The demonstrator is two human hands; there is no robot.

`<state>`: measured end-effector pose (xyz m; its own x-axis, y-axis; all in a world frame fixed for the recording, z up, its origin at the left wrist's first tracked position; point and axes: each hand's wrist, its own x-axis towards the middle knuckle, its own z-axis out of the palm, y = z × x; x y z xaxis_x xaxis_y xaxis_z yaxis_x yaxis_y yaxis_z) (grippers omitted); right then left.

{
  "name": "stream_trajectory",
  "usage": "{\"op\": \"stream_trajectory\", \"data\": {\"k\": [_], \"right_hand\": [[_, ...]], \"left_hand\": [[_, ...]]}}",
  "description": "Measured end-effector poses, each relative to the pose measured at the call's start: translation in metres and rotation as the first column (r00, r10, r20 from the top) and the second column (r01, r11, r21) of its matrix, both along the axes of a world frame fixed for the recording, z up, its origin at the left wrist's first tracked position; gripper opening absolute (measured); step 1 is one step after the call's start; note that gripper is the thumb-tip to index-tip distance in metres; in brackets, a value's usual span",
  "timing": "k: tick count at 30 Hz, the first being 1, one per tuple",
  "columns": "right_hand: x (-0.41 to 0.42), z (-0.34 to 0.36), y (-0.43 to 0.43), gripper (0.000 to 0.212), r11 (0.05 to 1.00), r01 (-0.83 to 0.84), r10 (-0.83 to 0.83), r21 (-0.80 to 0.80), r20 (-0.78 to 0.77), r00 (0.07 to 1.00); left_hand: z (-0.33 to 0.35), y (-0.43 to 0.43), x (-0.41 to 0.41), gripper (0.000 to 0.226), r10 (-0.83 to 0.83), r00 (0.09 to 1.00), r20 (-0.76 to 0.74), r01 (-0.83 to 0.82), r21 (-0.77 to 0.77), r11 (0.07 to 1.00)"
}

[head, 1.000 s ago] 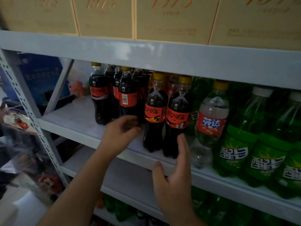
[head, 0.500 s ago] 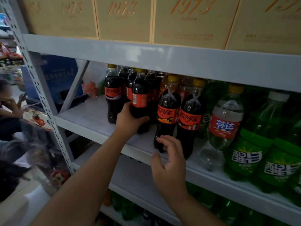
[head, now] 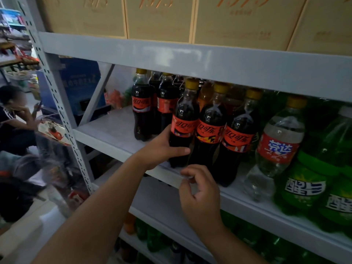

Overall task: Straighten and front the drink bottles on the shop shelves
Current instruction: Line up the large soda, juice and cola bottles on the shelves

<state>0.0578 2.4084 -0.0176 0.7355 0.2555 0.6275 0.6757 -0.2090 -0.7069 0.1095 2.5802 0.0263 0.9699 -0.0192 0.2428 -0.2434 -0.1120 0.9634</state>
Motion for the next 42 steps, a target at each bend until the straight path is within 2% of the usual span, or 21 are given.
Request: {"op": "stream_trajectory", "data": {"k": [3,6,10,13,16,18,19,21,22,23,24,26,27,29,35,38,42], "right_hand": [[0.000,0.000,0.000,0.015,1.000,-0.001,0.001,-0.003,0.004,1.000],[0.002,-0.001,-0.001,0.015,1.000,0.000,0.000,-0.009,-0.001,1.000],[0.004,-0.006,0.001,0.016,1.000,0.005,-0.005,-0.019,-0.013,1.000],[0.003,-0.008,0.004,0.021,1.000,-0.005,0.005,-0.030,-0.012,1.000],[0.004,-0.009,0.008,0.021,0.999,-0.013,0.013,-0.031,-0.013,1.000],[0.007,-0.008,0.012,0.019,0.999,-0.018,0.019,-0.032,0.005,1.000],[0.008,-0.008,0.015,0.019,0.999,-0.023,0.024,-0.032,0.015,1.000],[0.010,-0.005,0.022,0.019,0.998,-0.045,0.045,-0.035,0.003,0.999],[0.011,-0.004,0.026,0.018,0.997,-0.059,0.059,-0.041,-0.009,0.998],[0.012,-0.002,0.030,0.017,0.996,-0.071,0.071,-0.045,-0.016,0.997],[0.012,-0.001,0.035,0.016,0.995,-0.082,0.081,-0.049,-0.022,0.996],[0.013,0.001,0.043,0.015,0.993,-0.100,0.097,-0.061,-0.037,0.995],[0.014,0.001,0.047,0.015,0.992,-0.104,0.101,-0.067,-0.042,0.994],[0.015,0.000,0.052,0.017,0.992,-0.094,0.091,-0.080,-0.034,0.995],[0.022,-0.006,0.056,0.020,0.988,-0.074,0.074,-0.133,0.001,0.997],[0.025,-0.007,0.053,0.020,0.985,-0.090,0.090,-0.145,-0.006,0.996],[0.025,-0.007,0.048,0.024,0.983,-0.111,0.108,-0.148,-0.027,0.994]], "left_hand": [[-0.004,0.000,0.001,0.061,0.054,0.999,0.009,-0.054,-0.011,0.998],[-0.004,0.007,0.000,0.049,0.059,0.998,0.001,-0.059,0.017,0.998],[-0.005,0.007,-0.003,0.043,0.030,1.000,0.011,-0.029,-0.017,0.999],[-0.006,0.004,-0.007,0.043,0.007,1.000,0.024,-0.007,-0.040,0.999],[-0.009,0.010,-0.014,0.055,-0.008,0.999,0.038,0.007,0.015,1.000],[-0.008,0.021,-0.019,0.059,0.132,0.987,0.087,-0.133,0.003,0.991],[-0.007,0.030,-0.021,0.055,0.285,0.949,0.131,-0.283,-0.037,0.958],[-0.003,0.054,-0.019,0.046,0.633,0.754,0.177,-0.625,-0.105,0.774],[-0.001,0.067,-0.016,0.050,0.740,0.651,0.168,-0.734,-0.107,0.670],[-0.001,0.081,-0.010,0.061,0.786,0.600,0.146,-0.784,-0.085,0.615],[-0.001,0.092,-0.003,0.076,0.785,0.608,0.119,-0.787,-0.036,0.616],[-0.003,0.103,0.012,0.096,0.680,0.731,0.055,-0.682,0.071,0.728],[-0.005,0.104,0.019,0.098,0.608,0.793,0.035,-0.608,0.094,0.788],[-0.006,0.105,0.032,0.087,0.531,0.845,0.062,-0.535,0.110,0.838],[-0.012,0.113,0.034,0.059,0.447,0.890,0.085,-0.451,0.037,0.892],[-0.018,0.113,0.020,0.051,0.375,0.926,0.041,-0.377,0.032,0.926],[-0.020,0.104,0.004,0.046,0.288,0.956,0.053,-0.290,0.036,0.956]]}}
